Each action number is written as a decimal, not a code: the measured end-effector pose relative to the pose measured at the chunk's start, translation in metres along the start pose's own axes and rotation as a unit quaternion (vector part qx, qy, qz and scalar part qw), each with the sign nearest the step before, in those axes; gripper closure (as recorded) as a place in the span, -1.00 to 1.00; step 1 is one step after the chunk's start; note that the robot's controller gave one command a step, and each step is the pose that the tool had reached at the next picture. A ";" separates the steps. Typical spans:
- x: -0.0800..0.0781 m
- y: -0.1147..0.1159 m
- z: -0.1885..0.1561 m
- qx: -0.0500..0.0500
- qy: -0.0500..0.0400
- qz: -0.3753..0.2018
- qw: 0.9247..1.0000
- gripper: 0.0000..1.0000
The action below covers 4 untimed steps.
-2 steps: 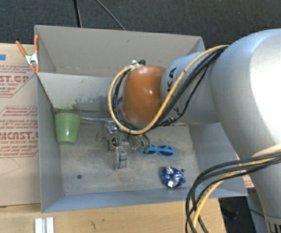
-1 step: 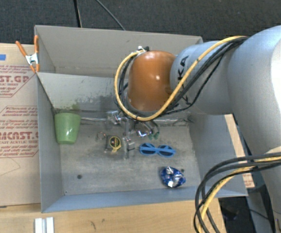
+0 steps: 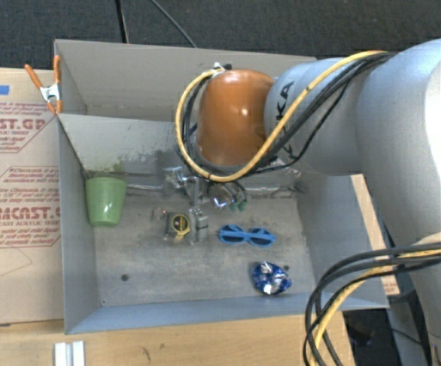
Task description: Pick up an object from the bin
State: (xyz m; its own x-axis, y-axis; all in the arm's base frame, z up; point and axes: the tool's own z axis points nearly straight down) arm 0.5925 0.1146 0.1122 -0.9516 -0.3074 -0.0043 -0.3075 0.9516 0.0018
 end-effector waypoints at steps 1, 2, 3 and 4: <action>0.004 -0.012 0.045 0.000 0.003 0.009 1.000 -1.00; 0.004 -0.011 0.046 0.000 0.001 0.009 1.000 -1.00; 0.003 -0.011 0.044 0.000 0.000 0.009 1.000 1.00; 0.002 -0.011 0.032 0.000 0.001 0.009 1.000 1.00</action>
Offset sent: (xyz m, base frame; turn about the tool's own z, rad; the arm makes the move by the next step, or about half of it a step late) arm 0.0009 -0.0130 -0.0422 0.0170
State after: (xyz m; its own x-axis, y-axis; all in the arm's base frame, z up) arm 0.5938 0.1039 0.0797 -0.9569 -0.2904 -0.0032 -0.2904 0.9569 0.0015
